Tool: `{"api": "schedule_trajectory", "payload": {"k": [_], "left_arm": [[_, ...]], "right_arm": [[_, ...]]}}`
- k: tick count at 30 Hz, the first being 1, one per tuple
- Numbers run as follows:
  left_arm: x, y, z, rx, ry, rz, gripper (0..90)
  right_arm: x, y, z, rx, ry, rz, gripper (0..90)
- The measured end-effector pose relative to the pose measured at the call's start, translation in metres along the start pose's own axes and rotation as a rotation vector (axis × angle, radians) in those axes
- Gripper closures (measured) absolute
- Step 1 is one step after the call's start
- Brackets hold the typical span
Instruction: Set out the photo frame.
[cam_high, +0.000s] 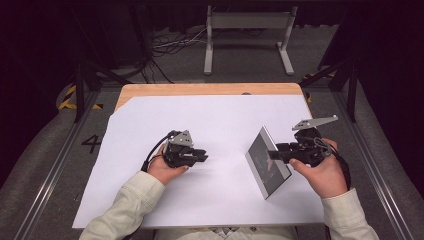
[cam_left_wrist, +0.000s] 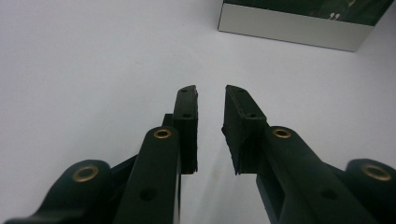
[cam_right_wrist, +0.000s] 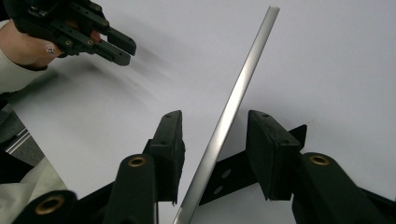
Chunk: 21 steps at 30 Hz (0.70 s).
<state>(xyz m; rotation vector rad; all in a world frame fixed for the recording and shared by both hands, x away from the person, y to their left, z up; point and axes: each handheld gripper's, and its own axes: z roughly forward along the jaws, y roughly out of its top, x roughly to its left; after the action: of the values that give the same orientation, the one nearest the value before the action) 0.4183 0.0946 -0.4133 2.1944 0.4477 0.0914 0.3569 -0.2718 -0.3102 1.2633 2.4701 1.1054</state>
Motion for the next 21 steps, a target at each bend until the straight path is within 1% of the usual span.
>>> {"api": "schedule_trajectory", "payload": {"k": [7,10,12,21], "left_arm": [[0.000,0.000,0.001,0.007,-0.002,-0.001,75.4],[0.000,0.000,0.001,0.009,-0.003,-0.001,75.4],[0.000,0.000,0.001,0.010,-0.005,-0.002,75.5],[0.001,-0.001,0.002,0.014,-0.002,-0.001,75.4]], "right_arm": [[0.003,0.000,0.007,0.045,-0.008,0.000,56.8],[0.004,0.000,0.008,0.056,-0.012,-0.003,58.3],[0.004,0.000,0.011,0.071,-0.013,-0.004,61.2],[0.006,-0.001,0.012,0.087,-0.029,-0.011,66.3]]}}
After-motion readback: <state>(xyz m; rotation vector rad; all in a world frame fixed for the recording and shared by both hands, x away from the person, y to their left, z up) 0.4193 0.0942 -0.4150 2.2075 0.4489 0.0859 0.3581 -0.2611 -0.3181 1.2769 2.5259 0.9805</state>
